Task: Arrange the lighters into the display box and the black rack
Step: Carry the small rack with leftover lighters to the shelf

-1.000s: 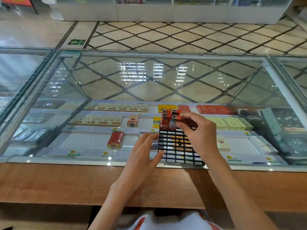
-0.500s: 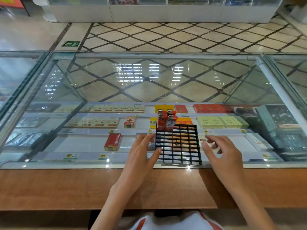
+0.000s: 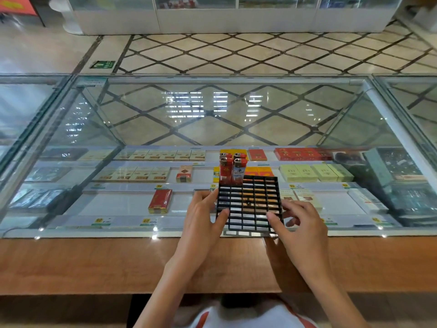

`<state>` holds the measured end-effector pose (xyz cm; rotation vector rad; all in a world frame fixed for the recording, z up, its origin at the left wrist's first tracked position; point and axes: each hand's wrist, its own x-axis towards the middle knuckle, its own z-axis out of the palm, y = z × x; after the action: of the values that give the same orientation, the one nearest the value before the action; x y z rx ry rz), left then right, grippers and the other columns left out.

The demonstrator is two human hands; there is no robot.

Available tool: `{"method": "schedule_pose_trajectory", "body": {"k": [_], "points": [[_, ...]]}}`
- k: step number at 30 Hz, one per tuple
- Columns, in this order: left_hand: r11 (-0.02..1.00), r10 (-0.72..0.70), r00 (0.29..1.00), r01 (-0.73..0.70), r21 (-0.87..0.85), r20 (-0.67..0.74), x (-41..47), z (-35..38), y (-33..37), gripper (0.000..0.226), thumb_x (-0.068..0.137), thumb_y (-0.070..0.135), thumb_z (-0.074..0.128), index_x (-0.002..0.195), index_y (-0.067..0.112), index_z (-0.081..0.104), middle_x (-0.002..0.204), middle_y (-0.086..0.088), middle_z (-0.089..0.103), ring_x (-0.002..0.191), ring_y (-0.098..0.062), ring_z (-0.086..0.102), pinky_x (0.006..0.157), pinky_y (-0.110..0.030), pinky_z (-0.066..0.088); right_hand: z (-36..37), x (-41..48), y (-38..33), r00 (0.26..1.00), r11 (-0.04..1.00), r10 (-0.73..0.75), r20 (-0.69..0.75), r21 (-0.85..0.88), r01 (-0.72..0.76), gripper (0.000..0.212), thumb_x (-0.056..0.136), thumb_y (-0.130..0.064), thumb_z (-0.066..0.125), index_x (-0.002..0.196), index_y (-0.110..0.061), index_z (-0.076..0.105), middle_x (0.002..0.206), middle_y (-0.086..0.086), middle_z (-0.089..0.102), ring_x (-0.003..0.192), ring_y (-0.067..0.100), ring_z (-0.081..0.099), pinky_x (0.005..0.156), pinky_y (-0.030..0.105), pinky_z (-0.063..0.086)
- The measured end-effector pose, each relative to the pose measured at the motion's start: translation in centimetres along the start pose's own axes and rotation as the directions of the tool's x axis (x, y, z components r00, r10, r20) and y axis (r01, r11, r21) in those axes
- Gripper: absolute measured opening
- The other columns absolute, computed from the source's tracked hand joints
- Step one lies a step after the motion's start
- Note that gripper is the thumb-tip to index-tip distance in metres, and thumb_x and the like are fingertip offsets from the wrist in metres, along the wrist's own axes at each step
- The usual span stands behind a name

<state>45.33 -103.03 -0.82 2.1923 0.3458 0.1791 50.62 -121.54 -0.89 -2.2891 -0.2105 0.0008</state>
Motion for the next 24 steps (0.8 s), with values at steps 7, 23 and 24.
{"method": "schedule_pose_trajectory", "body": {"k": [7,23,24], "points": [[0.989,-0.026,1.000,0.024,-0.148,-0.009,-0.2,-0.3,0.5,0.046,0.089,0.014,0.061,0.116,0.047,0.042,0.104,0.014,0.054,0.089,0.001,0.055,0.074,-0.007,0.044,0.1,-0.1,0.0,0.971,0.868,0.215,0.102,0.435,-0.238,0.041,0.075,-0.013,0.076,0.112,-0.024,0.062,0.096,-0.015,0.068,0.078,-0.001,0.067,0.061,0.010,0.050],[0.729,-0.202,0.956,0.293,-0.619,0.215,-1.2,1.0,2.1,0.031,0.085,0.010,0.065,0.108,0.029,0.057,0.096,0.008,0.073,0.086,-0.015,0.071,0.065,-0.026,0.057,-2.9,-2.0,1.5,0.949,0.707,0.282,0.138,0.639,-0.303,0.039,0.073,-0.009,0.076,0.104,-0.030,0.063,0.099,-0.008,0.071,0.090,0.002,0.067,0.067,0.015,0.055],[0.718,-0.195,0.953,0.300,-0.628,0.232,-1.3,1.2,2.3,0.031,0.085,0.010,0.065,0.109,0.028,0.057,0.096,0.007,0.073,0.086,-0.016,0.071,0.063,-0.025,0.057,-3.2,-2.1,1.7,0.946,0.698,0.286,0.153,0.643,-0.315,0.037,0.074,-0.010,0.076,0.102,-0.031,0.063,0.098,-0.008,0.072,0.091,0.003,0.068,0.067,0.015,0.055]]}}
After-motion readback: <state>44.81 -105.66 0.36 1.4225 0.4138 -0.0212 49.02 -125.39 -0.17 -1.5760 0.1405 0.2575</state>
